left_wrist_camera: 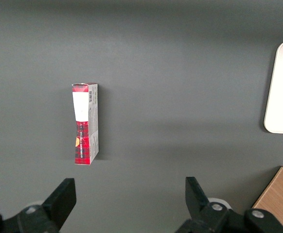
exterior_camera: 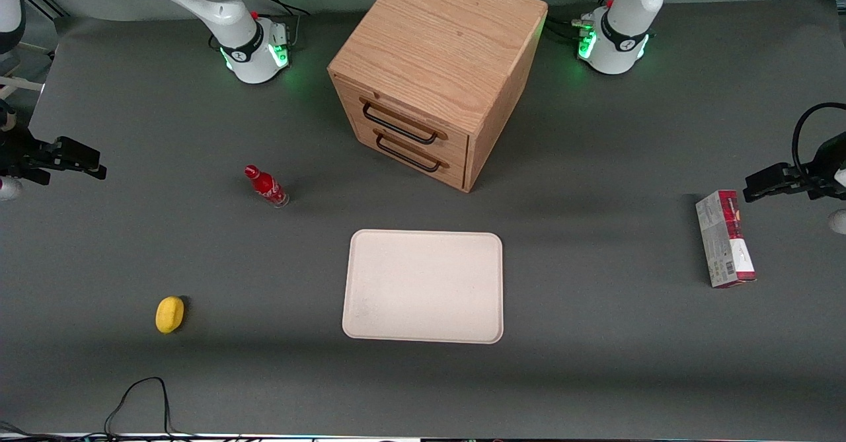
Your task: Open upper drawer
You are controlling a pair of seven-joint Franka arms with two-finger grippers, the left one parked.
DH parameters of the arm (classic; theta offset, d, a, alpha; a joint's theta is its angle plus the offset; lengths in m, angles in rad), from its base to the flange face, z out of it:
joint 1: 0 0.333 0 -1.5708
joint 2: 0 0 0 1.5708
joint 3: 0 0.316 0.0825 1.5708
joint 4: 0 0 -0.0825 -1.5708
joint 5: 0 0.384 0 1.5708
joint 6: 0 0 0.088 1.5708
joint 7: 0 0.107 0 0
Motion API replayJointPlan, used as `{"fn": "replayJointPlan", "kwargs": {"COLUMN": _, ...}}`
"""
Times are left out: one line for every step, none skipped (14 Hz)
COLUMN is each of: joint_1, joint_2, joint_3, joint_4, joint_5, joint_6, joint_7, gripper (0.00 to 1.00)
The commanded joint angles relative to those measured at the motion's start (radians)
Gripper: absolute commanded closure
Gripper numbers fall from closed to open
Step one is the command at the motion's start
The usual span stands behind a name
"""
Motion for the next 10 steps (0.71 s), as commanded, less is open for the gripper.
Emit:
{"fn": "replayJointPlan", "kwargs": {"joint_1": 0.006, "joint_2": -0.004, "joint_3": -0.001, "joint_4": 0.006, "joint_5": -0.01, "joint_6": -0.014, "joint_7": 0.023, "gripper": 0.0}}
{"fn": "replayJointPlan", "kwargs": {"joint_1": 0.006, "joint_2": -0.004, "joint_3": -0.001, "joint_4": 0.007, "joint_5": -0.012, "joint_6": -0.014, "joint_7": 0.023, "gripper": 0.0}}
{"fn": "replayJointPlan", "kwargs": {"joint_1": 0.007, "joint_2": -0.002, "joint_3": -0.001, "joint_4": 0.009, "joint_5": -0.012, "joint_6": -0.014, "joint_7": 0.023, "gripper": 0.0}}
{"fn": "replayJointPlan", "kwargs": {"joint_1": 0.007, "joint_2": -0.002, "joint_3": 0.0, "joint_4": 0.009, "joint_5": -0.01, "joint_6": -0.014, "joint_7": 0.023, "gripper": 0.0}}
{"fn": "replayJointPlan", "kwargs": {"joint_1": 0.007, "joint_2": -0.001, "joint_3": 0.002, "joint_4": 0.01, "joint_5": -0.01, "joint_6": -0.014, "joint_7": 0.023, "gripper": 0.0}}
{"fn": "replayJointPlan", "kwargs": {"joint_1": 0.007, "joint_2": -0.001, "joint_3": 0.005, "joint_4": 0.01, "joint_5": -0.009, "joint_6": -0.014, "joint_7": 0.021, "gripper": 0.0}}
{"fn": "replayJointPlan", "kwargs": {"joint_1": 0.009, "joint_2": -0.001, "joint_3": 0.009, "joint_4": 0.01, "joint_5": -0.007, "joint_6": -0.014, "joint_7": 0.021, "gripper": 0.0}}
{"fn": "replayJointPlan", "kwargs": {"joint_1": 0.018, "joint_2": 0.003, "joint_3": 0.013, "joint_4": 0.012, "joint_5": -0.003, "joint_6": -0.012, "joint_7": 0.021, "gripper": 0.0}}
{"fn": "replayJointPlan", "kwargs": {"joint_1": 0.05, "joint_2": 0.01, "joint_3": 0.011, "joint_4": 0.019, "joint_5": 0.016, "joint_6": -0.012, "joint_7": 0.021, "gripper": 0.0}}
{"fn": "replayJointPlan", "kwargs": {"joint_1": 0.084, "joint_2": 0.015, "joint_3": 0.011, "joint_4": 0.025, "joint_5": 0.022, "joint_6": -0.012, "joint_7": 0.023, "gripper": 0.0}}
